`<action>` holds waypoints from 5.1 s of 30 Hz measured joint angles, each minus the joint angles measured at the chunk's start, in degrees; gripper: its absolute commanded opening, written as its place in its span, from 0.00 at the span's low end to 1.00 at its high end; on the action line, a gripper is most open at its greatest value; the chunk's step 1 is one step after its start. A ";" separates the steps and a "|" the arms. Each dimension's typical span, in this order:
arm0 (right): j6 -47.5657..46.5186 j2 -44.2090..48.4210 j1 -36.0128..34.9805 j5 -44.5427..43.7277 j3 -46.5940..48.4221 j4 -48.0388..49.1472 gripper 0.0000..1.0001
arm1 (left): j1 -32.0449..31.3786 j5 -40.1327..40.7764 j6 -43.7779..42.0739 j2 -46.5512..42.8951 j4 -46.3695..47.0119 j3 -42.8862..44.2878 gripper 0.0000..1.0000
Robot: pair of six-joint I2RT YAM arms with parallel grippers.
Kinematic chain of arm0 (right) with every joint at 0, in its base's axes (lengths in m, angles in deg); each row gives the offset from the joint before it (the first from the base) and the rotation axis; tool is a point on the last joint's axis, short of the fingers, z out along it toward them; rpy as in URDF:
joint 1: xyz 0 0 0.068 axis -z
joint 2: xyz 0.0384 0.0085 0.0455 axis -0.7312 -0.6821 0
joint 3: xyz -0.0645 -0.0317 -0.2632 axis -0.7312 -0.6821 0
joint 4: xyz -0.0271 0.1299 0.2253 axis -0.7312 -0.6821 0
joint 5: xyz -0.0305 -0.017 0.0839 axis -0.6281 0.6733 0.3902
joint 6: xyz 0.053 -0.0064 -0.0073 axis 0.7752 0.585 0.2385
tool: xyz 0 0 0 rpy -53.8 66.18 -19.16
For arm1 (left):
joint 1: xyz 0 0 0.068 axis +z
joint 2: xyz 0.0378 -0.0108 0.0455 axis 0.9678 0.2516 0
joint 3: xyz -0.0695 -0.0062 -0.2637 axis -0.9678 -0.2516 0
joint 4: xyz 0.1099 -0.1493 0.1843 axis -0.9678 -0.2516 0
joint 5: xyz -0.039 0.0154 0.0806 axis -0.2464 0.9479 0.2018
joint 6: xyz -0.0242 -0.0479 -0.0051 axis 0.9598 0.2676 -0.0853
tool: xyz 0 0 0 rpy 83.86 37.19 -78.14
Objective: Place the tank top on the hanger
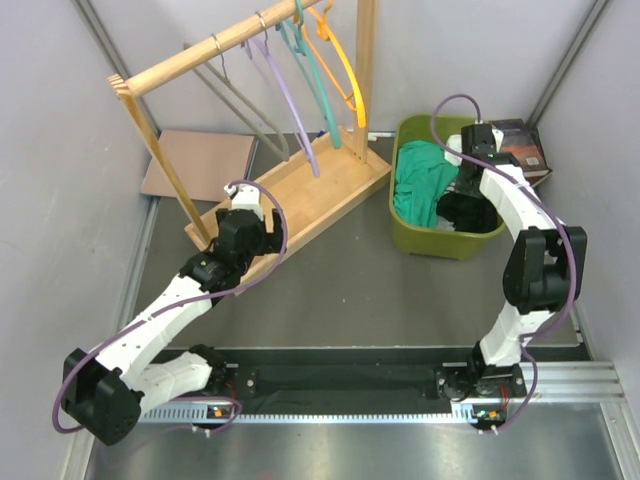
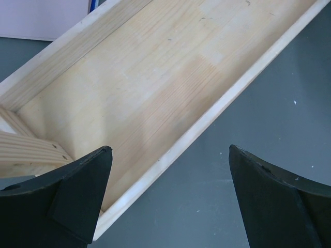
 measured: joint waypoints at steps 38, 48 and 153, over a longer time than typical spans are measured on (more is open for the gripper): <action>-4.79 33.24 -35.04 27.93 18.38 15.93 0.00 | 0.02 9.05 4.13 -9.90 -6.84 0.33 0.99; 0.55 33.92 -41.31 23.58 -10.69 23.06 0.00 | 0.00 5.70 8.94 -10.71 -9.38 -2.19 0.99; 8.96 35.04 -24.35 27.63 -27.12 -2.80 0.91 | -4.61 -8.96 14.47 17.09 -15.28 12.22 0.99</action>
